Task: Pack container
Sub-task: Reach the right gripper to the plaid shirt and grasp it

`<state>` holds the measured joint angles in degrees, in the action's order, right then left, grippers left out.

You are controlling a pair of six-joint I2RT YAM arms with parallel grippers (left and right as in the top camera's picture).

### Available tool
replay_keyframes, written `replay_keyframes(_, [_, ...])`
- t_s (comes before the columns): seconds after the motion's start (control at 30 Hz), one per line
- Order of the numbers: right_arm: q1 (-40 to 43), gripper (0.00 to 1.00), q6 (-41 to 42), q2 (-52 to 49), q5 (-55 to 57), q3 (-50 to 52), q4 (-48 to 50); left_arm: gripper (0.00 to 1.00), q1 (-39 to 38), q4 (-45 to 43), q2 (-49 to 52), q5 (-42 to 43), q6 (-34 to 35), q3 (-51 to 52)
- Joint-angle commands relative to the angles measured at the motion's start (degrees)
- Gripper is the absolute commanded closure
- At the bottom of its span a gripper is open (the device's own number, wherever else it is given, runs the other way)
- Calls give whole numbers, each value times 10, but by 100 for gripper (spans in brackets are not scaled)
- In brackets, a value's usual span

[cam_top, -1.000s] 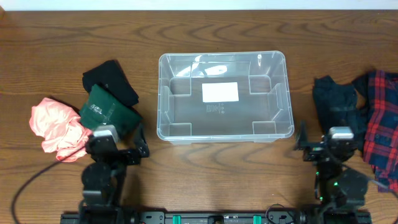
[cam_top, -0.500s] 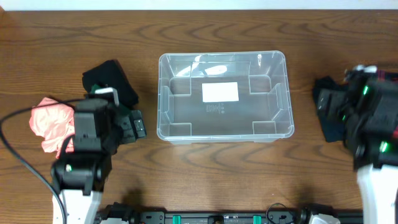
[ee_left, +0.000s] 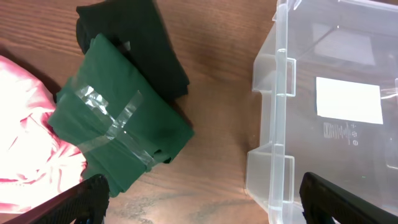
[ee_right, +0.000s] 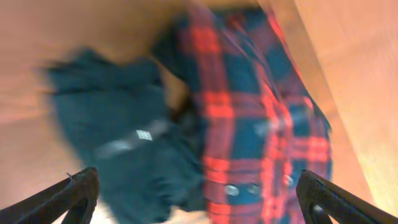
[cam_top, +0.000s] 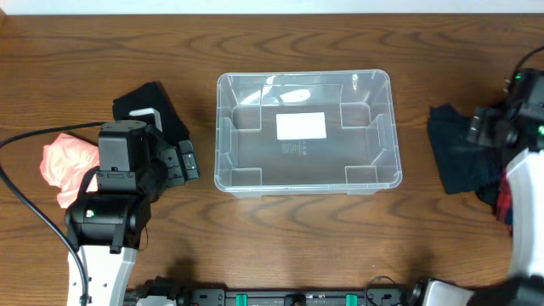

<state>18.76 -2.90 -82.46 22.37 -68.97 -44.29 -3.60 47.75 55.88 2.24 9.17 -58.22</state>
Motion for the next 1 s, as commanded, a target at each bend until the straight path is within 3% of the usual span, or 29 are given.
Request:
replay_keyframes(0.0, [38,1,11,-55,42,-9,0,2,-2,-1,2,1,-5,-11])
replay_keyframes(0.47, [98,2,15,-239,59,-9,84,2,-2,0,2,1,-5,-11])
replay_keyframes(0.7, [99,8,20,-253,59,-10,124,2,-2,-1,2,2,-3,-11])
replay_keyframes(0.97, [101,7,20,-246,59,-24,126,2,-2,-5,2,2,-3,-11])
